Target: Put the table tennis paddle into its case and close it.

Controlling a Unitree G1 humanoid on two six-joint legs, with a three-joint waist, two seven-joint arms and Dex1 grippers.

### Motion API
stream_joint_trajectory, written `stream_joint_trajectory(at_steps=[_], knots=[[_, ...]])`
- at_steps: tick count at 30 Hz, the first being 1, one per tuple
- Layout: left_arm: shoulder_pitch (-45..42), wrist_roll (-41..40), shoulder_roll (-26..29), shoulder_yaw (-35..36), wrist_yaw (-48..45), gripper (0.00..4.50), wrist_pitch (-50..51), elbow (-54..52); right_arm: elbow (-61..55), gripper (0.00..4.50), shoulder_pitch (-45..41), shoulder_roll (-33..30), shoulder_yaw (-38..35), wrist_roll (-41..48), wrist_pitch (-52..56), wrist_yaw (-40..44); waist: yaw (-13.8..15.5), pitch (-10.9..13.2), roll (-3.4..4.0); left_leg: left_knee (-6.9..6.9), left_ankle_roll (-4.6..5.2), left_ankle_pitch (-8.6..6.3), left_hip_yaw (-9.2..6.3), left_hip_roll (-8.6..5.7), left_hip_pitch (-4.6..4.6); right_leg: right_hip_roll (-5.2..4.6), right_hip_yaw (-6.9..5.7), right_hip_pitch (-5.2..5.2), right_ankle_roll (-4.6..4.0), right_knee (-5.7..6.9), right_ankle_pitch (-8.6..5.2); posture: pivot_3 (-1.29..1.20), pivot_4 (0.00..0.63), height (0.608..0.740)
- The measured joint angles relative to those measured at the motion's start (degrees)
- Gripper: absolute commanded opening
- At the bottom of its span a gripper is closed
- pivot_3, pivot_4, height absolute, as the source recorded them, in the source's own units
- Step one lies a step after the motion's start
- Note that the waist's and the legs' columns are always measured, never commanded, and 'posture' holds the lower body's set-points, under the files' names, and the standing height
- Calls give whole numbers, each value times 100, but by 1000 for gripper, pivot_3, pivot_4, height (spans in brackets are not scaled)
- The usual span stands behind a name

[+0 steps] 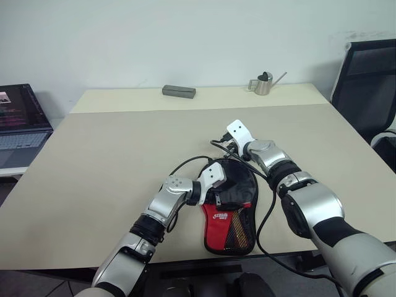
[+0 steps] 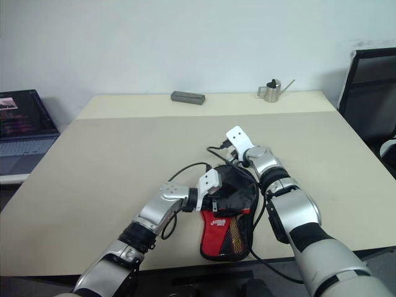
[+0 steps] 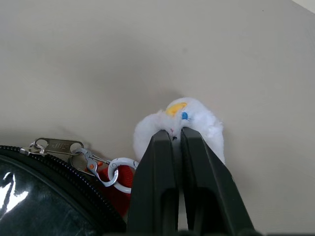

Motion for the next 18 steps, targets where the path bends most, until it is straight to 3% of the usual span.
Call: stream_joint_trajectory(at_steps=[9, 18], knots=[[0, 0, -8, 0, -6, 4500, 0, 0, -2, 26, 3, -106, -9, -13, -34, 44, 1, -1, 1, -1, 0, 0, -2, 0, -1, 0, -2, 0, 0, -1, -1, 0, 150, 740], [2, 1, -31, 0, -22, 4500, 0, 0, -196, 26, 66, -908, -5, -15, -35, 470, 9, -1, 4, -8, 0, 0, -4, -1, -5, -1, -7, 3, 1, -20, -1, 0, 150, 740]])
